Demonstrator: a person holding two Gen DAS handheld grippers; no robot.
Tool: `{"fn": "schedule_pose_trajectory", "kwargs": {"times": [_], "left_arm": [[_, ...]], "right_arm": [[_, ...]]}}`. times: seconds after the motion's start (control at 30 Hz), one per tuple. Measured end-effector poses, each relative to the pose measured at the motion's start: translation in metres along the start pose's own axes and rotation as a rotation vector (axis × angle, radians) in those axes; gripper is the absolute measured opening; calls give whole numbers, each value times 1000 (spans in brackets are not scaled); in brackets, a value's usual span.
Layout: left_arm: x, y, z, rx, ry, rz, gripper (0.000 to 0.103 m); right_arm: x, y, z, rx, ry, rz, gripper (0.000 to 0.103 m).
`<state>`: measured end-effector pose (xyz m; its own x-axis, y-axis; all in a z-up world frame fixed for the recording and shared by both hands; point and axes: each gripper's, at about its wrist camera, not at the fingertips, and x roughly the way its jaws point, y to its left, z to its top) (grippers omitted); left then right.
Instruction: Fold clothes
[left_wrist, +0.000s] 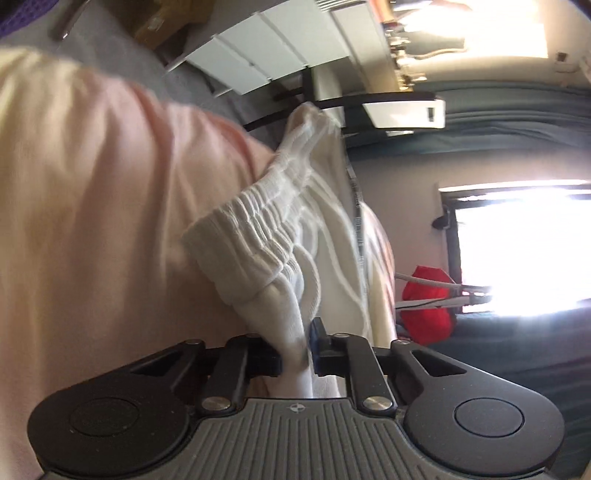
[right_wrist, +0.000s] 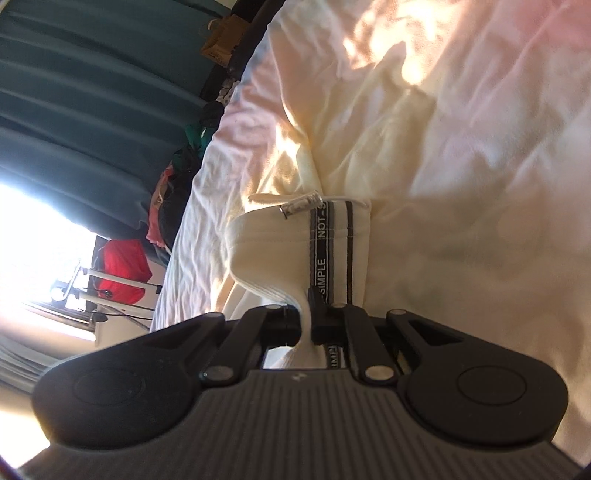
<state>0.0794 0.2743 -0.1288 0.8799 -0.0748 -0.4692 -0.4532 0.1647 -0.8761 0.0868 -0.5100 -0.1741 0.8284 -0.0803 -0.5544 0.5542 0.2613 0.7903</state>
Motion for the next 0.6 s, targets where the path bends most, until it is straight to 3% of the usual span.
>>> {"fn": "schedule_pose_trajectory", "kwargs": {"times": [0.23, 0.37, 0.4, 0.47, 0.53, 0.6], "left_arm": [[-69, -36, 30, 149, -125, -122, 3], [-75, -16, 52, 77, -166, -74, 3], [-76, -9, 57, 52, -173, -57, 3], [-76, 3, 67, 3, -188, -24, 3], [-77, 15, 77, -43, -202, 9, 3], [-85, 21, 86, -30, -207, 27, 3]], "right_arm": [[-12, -6, 5, 34, -11, -25, 10], [-24, -9, 7, 58, -21, -41, 16], [-26, -10, 8, 64, -24, -45, 20], [-34, -10, 9, 67, -36, -54, 52], [-48, -9, 13, 42, -84, -58, 69], [-59, -9, 18, 26, -123, -47, 69]]}}
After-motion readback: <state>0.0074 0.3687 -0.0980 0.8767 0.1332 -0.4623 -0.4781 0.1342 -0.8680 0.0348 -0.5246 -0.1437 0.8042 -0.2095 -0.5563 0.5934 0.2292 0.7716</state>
